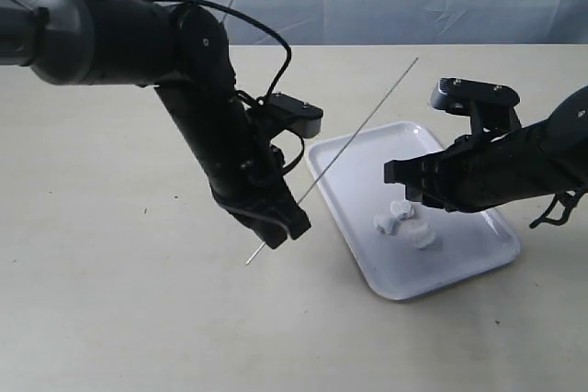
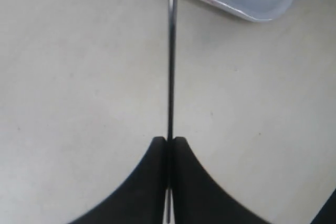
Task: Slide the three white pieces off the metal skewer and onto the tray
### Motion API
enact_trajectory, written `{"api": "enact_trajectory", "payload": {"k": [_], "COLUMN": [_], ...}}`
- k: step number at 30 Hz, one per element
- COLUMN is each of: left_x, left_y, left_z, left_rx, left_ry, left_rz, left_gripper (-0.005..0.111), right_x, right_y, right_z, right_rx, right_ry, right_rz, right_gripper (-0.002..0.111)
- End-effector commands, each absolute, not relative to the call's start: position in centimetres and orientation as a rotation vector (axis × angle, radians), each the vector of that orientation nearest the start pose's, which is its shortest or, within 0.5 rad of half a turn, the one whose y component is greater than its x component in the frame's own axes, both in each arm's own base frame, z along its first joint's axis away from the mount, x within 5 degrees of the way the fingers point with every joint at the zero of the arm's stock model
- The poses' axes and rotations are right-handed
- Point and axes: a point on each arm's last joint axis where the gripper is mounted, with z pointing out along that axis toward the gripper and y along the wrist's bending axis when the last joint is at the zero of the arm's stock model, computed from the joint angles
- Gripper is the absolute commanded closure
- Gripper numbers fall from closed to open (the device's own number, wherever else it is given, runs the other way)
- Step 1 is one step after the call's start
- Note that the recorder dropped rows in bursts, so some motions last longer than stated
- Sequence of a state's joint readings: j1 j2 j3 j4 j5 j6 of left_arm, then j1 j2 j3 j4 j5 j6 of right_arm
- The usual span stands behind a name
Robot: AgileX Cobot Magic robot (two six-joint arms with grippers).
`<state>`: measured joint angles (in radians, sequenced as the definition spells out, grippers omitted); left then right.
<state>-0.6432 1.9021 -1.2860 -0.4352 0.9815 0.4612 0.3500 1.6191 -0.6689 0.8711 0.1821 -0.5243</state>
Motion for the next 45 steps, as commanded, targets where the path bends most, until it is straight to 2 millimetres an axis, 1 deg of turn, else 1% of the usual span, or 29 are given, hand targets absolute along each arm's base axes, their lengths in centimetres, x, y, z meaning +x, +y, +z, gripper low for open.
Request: {"api": "enact_trajectory", "payload": {"k": [1, 3, 6, 8, 11, 14, 18, 20, 23, 27, 29, 32, 34, 37, 39, 42, 43, 45], "left_x": [28.5, 29.3, 30.3, 31.0, 31.9, 32.7, 33.5, 33.9, 34.3, 34.2, 34.2, 34.5, 34.5, 34.4, 34.4, 34.3, 34.4, 34.6], "left_y": [-25.3, -25.9, -26.6, -26.8, -27.4, -28.0, -28.6, -29.0, -30.2, -32.4, -33.0, -33.1, -33.0, -33.2, -33.0, -32.8, -32.6, -32.3], "left_z": [19.2, 19.5, 19.5, 18.9, 17.8, 16.5, 14.9, 14.6, 14.5, 15.0, 15.7, 16.0, 15.7, 15.2, 14.9, 14.4, 14.4, 14.9], "left_rx": [1.312, 1.321, 1.380, 1.398, 1.407, 1.405, 1.414, 1.416, 1.434, 1.468, 1.471, 1.446, 1.452, 1.454, 1.446, 1.438, 1.437, 1.426], "left_ry": [2.776, 2.763, 2.780, 2.830, 2.867, 2.885, 2.895, 2.888, 2.852, 2.779, 2.751, 2.749, 2.751, 2.764, 2.783, 2.806, 2.807, 2.800], "left_rz": [-0.528, -0.533, -0.511, -0.462, -0.441, -0.438, -0.410, -0.408, -0.403, -0.417, -0.410, -0.396, -0.380, -0.414, -0.411, -0.383, -0.354, -0.294], "left_gripper": [0.107, 0.107, 0.107, 0.107, 0.107, 0.107, 0.107, 0.107, 0.107, 0.107, 0.107, 0.107, 0.107, 0.106, 0.097, 0.076, 0.074, 0.075], "right_x": [26.0, 26.0, 25.7, 25.2, 24.3, 23.3, 21.8, 21.1, 20.3, 19.6, 19.5, 19.3, 19.3, 19.3, 19.3, 19.2, 19.1, 18.8], "right_y": [10.8, 10.7, 10.6, 10.4, 10.1, 9.8, 9.6, 9.4, 9.1, 9.0, 9.0, 9.1, 9.1, 9.1, 9.1, 9.1, 9.0, 8.8], "right_z": [15.3, 15.9, 17.8, 19.7, 22.5, 24.7, 26.8, 27.8, 28.9, 29.7, 29.6, 29.5, 29.5, 29.5, 29.5, 29.7, 29.8, 30.2], "right_rx": [-0.048, -0.052, -0.102, -0.132, -0.147, -0.159, -0.198, -0.209, -0.214, -0.228, -0.239, -0.252, -0.248, -0.251, -0.251, -0.254, -0.251, -0.267], "right_ry": [2.586, 2.565, 2.492, 2.425, 2.321, 2.245, 2.177, 2.140, 2.091, 2.065, 2.074, 2.090, 2.092, 2.096, 2.096, 2.085, 2.077, 2.051], "right_rz": [0.434, 0.440, 0.437, 0.444, 0.469, 0.497, 0.526, 0.535, 0.544, 0.559, 0.565, 0.577, 0.582, 0.585, 0.585, 0.581, 0.578, 0.558], "right_gripper": [0.072, 0.071, 0.071, 0.071, 0.071, 0.071, 0.071, 0.071, 0.071, 0.071, 0.071, 0.071, 0.071, 0.071, 0.071, 0.071, 0.071, 0.071]}}
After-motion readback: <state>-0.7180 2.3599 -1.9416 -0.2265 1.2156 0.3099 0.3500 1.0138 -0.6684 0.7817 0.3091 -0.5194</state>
